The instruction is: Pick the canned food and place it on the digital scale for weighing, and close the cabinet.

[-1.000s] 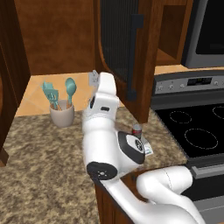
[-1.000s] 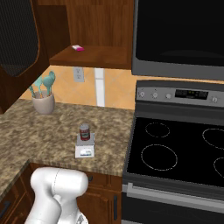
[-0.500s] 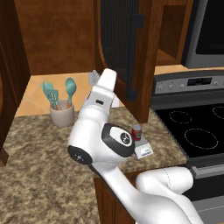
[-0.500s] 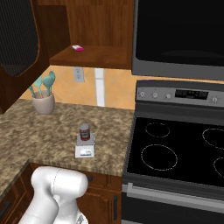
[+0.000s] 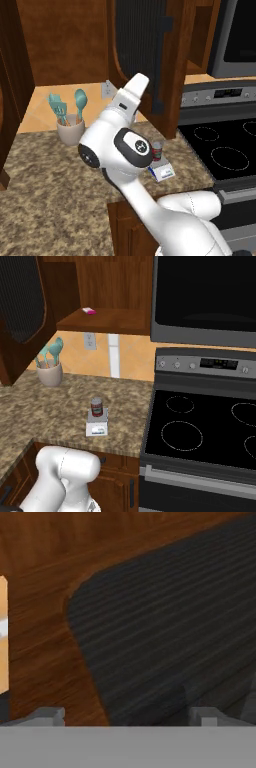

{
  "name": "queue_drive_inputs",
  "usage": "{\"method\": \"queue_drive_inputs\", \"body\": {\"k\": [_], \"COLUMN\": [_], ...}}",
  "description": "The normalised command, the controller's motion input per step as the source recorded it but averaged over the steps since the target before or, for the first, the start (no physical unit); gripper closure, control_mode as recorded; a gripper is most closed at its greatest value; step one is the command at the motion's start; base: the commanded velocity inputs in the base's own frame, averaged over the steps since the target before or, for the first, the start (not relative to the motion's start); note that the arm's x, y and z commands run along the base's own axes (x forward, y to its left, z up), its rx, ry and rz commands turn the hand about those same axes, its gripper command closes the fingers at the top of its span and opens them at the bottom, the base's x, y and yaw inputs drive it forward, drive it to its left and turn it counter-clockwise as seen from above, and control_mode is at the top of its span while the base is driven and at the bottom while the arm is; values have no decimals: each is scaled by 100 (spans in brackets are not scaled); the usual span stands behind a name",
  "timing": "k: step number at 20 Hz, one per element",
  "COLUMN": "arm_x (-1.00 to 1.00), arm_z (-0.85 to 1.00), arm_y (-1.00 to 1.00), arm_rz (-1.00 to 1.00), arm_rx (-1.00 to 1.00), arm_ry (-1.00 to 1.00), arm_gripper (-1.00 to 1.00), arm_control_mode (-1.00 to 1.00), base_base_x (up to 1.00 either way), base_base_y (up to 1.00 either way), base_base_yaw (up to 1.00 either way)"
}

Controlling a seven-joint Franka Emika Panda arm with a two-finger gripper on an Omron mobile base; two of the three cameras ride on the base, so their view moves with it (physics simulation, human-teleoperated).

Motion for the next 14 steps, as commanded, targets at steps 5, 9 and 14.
{"method": "queue_drive_inputs", "body": {"k": [5, 9, 14], "arm_x": [38, 51, 68], "arm_z": [0, 0, 0], "arm_y": [-54, -64, -62], "arm_rz": [-19, -18, -15], "arm_rx": [11, 12, 12], "arm_ry": [0, 0, 1], "arm_gripper": [-100, -100, -100], "arm_control_mode": [-100, -100, -100], "base_base_x": [0, 0, 0], "base_base_y": [0, 0, 0], "base_base_yaw": [0, 0, 0]}}
